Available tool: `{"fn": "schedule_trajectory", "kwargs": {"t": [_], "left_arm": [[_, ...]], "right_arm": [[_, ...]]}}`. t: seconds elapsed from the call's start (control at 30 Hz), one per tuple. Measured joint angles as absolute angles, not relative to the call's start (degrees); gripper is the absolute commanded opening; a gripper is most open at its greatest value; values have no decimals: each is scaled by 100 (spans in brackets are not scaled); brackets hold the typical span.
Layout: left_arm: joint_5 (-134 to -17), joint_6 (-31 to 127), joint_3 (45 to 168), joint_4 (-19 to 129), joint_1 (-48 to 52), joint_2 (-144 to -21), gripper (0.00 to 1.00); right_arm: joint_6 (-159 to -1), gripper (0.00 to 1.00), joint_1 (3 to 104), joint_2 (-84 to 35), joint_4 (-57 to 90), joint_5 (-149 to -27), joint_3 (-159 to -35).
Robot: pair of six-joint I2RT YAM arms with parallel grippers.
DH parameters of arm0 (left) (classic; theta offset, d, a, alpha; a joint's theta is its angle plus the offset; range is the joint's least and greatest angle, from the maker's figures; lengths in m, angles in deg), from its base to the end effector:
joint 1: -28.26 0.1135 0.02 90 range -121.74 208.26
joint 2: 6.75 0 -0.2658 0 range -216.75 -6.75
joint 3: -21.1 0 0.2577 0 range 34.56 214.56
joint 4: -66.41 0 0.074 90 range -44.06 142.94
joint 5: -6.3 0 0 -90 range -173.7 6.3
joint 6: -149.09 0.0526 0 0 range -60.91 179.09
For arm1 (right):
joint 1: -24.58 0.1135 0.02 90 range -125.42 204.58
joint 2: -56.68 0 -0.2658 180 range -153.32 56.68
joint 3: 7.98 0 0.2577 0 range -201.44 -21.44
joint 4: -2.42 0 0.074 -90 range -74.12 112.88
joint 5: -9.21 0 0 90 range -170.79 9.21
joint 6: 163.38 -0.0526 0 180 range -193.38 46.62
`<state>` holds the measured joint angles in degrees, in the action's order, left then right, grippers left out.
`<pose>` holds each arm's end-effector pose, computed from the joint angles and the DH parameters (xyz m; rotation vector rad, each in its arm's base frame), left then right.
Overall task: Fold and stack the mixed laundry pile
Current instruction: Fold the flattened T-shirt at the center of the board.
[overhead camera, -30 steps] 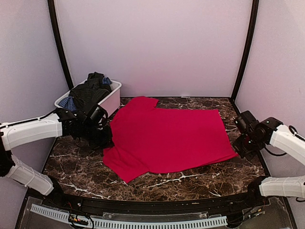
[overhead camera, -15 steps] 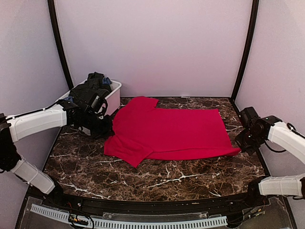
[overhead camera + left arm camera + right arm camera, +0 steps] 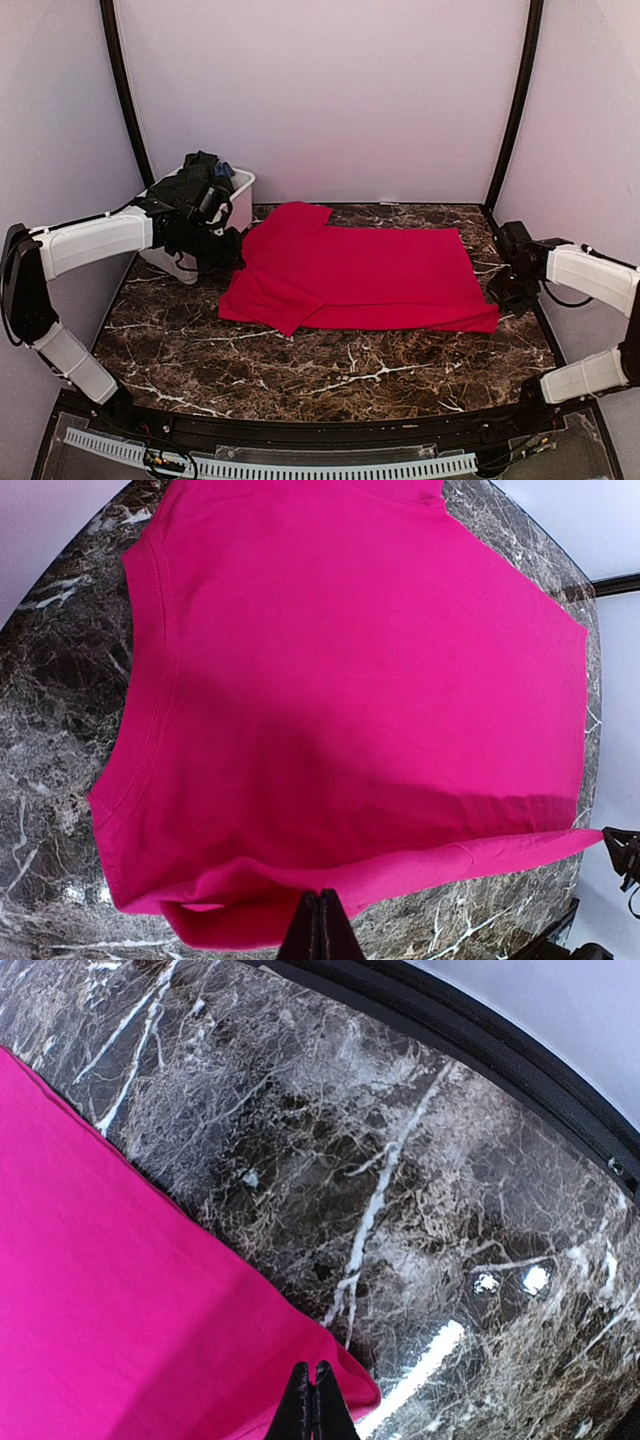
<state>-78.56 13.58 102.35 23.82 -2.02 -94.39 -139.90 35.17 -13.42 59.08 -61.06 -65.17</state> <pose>0.2982 -0.1796 0.2550 -0.2951 2.5302 -0.6754 0.2233 0.0237 0.1901 1.3166 2.3027 -0.0628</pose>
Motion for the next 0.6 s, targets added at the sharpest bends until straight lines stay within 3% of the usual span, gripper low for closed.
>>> {"fn": "schedule_trajectory", "kwargs": {"t": [0.6], "left_arm": [[-7840, 1880, 10961, 2614, 36, -10457, 0]], "right_arm": [[-12976, 0, 3141, -2706, 4949, -6244, -7011]]}}
